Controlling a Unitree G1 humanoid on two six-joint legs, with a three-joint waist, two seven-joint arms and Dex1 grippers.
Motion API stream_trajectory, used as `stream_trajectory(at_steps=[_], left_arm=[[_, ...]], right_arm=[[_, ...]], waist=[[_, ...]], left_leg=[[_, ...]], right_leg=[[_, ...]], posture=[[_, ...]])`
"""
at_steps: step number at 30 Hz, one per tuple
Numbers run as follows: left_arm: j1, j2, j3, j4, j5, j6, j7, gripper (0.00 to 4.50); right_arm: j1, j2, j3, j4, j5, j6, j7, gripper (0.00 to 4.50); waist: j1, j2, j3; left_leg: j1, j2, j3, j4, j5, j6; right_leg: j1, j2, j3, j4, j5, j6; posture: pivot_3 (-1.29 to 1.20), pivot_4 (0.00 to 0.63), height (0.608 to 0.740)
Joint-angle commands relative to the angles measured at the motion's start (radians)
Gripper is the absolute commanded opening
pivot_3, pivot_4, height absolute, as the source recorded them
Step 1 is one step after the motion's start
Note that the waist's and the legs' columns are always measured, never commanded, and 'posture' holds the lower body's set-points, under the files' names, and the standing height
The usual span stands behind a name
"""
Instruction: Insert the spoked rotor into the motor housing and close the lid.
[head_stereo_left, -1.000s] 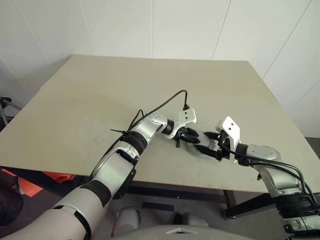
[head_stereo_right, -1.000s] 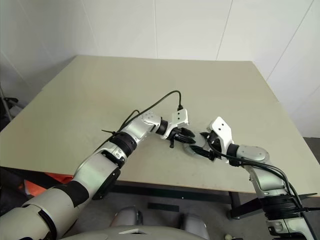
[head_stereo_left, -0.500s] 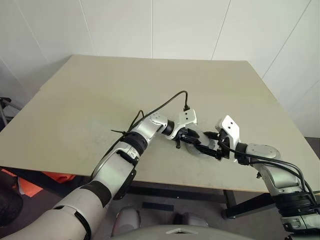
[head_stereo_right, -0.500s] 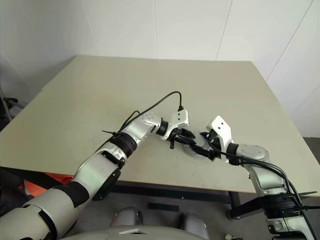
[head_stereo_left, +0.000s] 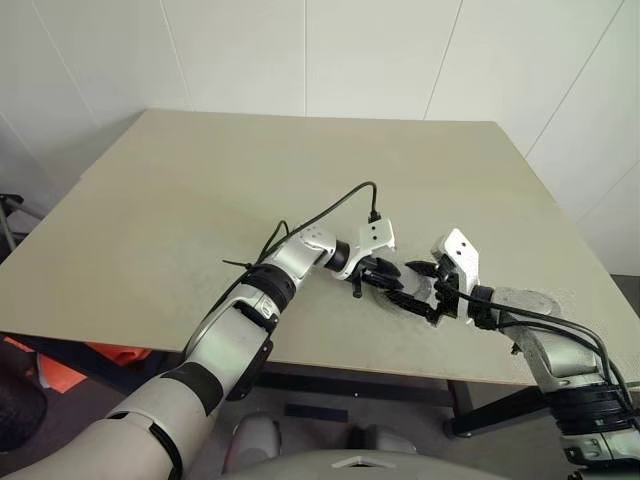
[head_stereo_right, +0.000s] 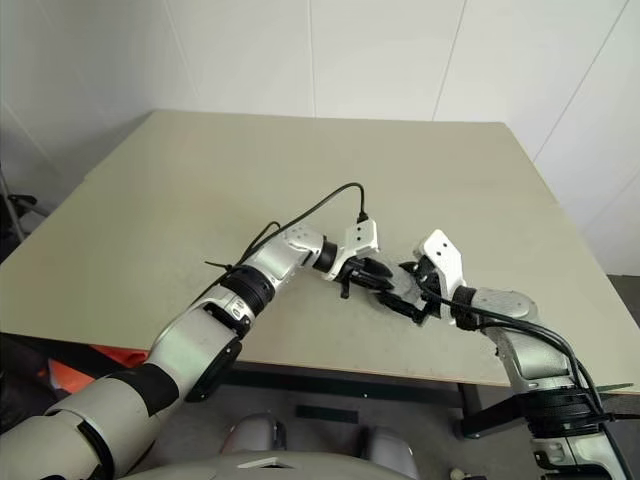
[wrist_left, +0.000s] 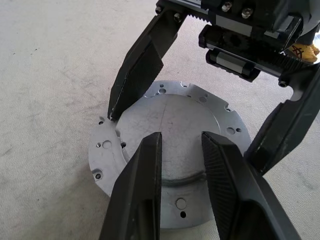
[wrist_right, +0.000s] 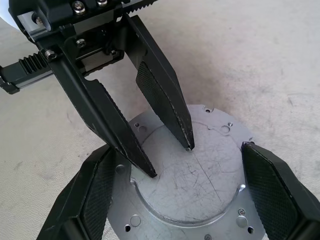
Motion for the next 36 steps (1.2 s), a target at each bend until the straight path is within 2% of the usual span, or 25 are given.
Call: stream_trajectory(at_steps=[1, 7, 15, 23, 30, 33, 36], left_arm=[[-0.003, -0.004, 0.003, -0.022, -0.005, -0.002, -0.006, 1.3], [-0.003, -0.004, 0.004, -0.022, -0.004, -0.005, -0.009, 1.3], [0.001, -0.001, 0.001, -0.03, -0.004, 0.001, -0.019, 1.3], [0.004, -0.001, -0.005, -0.039, -0.004, 0.005, -0.03, 1.3], [0.015, -0.003, -0.01, -0.056, 0.0, 0.009, -0.035, 1.3], [0.013, -0.003, -0.006, -0.056, -0.002, 0.012, -0.035, 1.3], [0.021, -0.002, -0.009, -0.066, -0.003, 0.017, -0.038, 1.3]], right_arm=[[0.033, -0.018, 0.035, 0.006, -0.009, 0.056, 0.01, 4.49], [0.048, -0.046, -0.031, -0.099, 0.06, 0.052, 0.041, 4.49], [0.018, -0.08, -0.113, -0.119, 0.086, 0.021, 0.035, 4.49], [-0.032, -0.043, -0.181, -0.154, 0.147, 0.047, -0.022, 4.49], [-0.078, -0.026, -0.333, -0.132, 0.333, 0.265, -0.104, 4.49], [-0.079, -0.021, -0.425, -0.129, 0.487, 0.447, -0.151, 4.49], [-0.097, -0.029, -0.504, -0.114, 0.59, 0.548, -0.199, 4.49]], waist=[[0.0, 0.0, 0.0], [0.006, 0.003, 0.001], [0.008, 0.008, 0.004], [0.008, 0.009, 0.004], [0.013, 0.011, 0.003], [0.026, 0.011, 0.003], [0.03, 0.013, 0.002]], left_leg=[[0.0, 0.0, 0.0, 0.0, 0.0, 0.0], [-0.003, -0.001, 0.0, -0.001, 0.0, 0.001], [-0.01, -0.002, 0.0, 0.0, 0.0, 0.005], [-0.011, -0.002, 0.0, 0.0, 0.001, 0.005], [-0.017, -0.002, 0.0, 0.002, 0.001, 0.005], [-0.017, -0.002, 0.0, 0.003, 0.001, 0.005], [-0.017, -0.002, 0.0, 0.004, 0.001, 0.005]], right_leg=[[0.0, 0.0, 0.0, 0.0, 0.0, 0.0], [-0.002, -0.001, 0.0, 0.0, -0.001, 0.001], [-0.008, -0.001, 0.0, 0.0, 0.002, -0.004], [-0.01, -0.001, 0.0, 0.0, 0.002, -0.004], [-0.02, -0.001, 0.0, 0.004, 0.002, -0.005], [-0.022, -0.002, 0.0, 0.006, 0.002, -0.005], [-0.021, -0.002, 0.0, 0.007, 0.002, -0.005]], posture=[[0.0, 0.0, 0.74], [0.0, 0.0, 0.74], [0.0, 0.0, 0.74], [0.0, 0.0, 0.74], [0.0, 0.0, 0.74], [0.0, 0.0, 0.74], [0.0, 0.0, 0.74]])
